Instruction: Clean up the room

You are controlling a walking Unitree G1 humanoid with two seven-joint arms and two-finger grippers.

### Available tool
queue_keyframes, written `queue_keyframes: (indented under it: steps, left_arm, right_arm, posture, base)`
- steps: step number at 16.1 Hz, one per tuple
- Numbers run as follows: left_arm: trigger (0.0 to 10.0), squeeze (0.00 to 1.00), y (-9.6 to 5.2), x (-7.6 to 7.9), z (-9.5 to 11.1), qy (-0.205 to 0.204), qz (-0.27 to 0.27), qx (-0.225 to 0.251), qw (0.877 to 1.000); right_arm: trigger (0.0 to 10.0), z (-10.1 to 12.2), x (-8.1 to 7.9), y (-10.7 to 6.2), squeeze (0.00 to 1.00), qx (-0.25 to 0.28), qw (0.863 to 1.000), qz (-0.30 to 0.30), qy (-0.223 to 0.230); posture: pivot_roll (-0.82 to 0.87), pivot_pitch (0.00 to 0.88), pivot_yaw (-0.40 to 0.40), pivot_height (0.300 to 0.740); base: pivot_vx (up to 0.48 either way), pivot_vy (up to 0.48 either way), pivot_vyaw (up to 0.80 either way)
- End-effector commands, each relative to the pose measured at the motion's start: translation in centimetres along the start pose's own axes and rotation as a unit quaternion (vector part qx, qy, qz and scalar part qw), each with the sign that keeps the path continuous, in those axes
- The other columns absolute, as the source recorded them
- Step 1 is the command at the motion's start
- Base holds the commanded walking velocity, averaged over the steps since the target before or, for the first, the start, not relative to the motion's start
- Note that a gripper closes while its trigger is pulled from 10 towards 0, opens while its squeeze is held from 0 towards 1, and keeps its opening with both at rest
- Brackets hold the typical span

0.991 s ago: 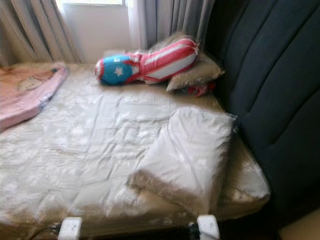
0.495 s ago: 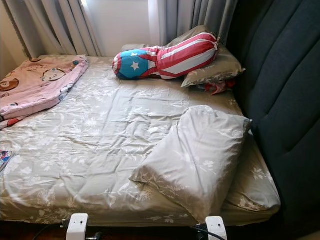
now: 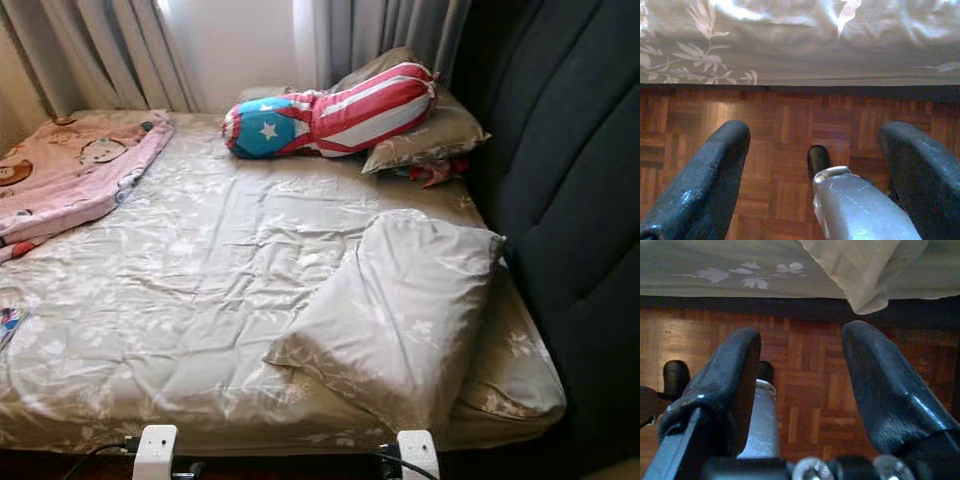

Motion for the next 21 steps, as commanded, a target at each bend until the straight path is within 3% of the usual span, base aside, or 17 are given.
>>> queue_keyframes:
  steps: [1,7,10,21]
  left_arm:
    - [10.0,0.00,0.0,0.2,-0.3,0.010,-0.003,-0.007,1.000]
    - [10.0,0.00,-0.2,-0.1,-1.2,0.023,-0.002,-0.018,1.000]
    - [10.0,0.00,-0.3,-0.1,-1.4,0.022,-0.003,-0.021,1.000]
    - [10.0,0.00,-0.2,0.1,-0.9,0.006,-0.002,-0.015,1.000]
  right_arm:
    - [10.0,-0.2,0.2,0.0,0.00,-0.005,1.000,-0.005,0.003]
    - [10.0,0.1,0.6,0.0,0.00,-0.007,1.000,-0.007,0.001]
    - [10.0,0.5,1.3,0.0,0.00,-0.006,1.000,-0.011,0.000]
    - [10.0,0.5,1.0,0.1,0.00,-0.004,1.000,-0.011,0.000]
  posture:
    - [-0.04,0.000,-0.049,0.740]
    - [-0.04,0.000,-0.046,0.740]
    - [-0.04,0.000,-0.049,0.740]
    - [-0.04,0.000,-0.055,0.740]
  base:
    - [0.000,0.000,0.00]
    - [0.000,-0.256,0.00]
    - [0.000,0.000,0.00]
    - [0.000,0.000,0.00]
Point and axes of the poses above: a point about 5 cm out from each wrist's last joint towards the gripper, its own y axis pointing out of the wrist towards the gripper, its own z axis along the axis of the wrist's last joint, x = y × z, the point moved 6 cm from there along y, pointing out of the wrist towards the gripper, and after that the axes turned 8 degrees about y, right-handed, at the moved point
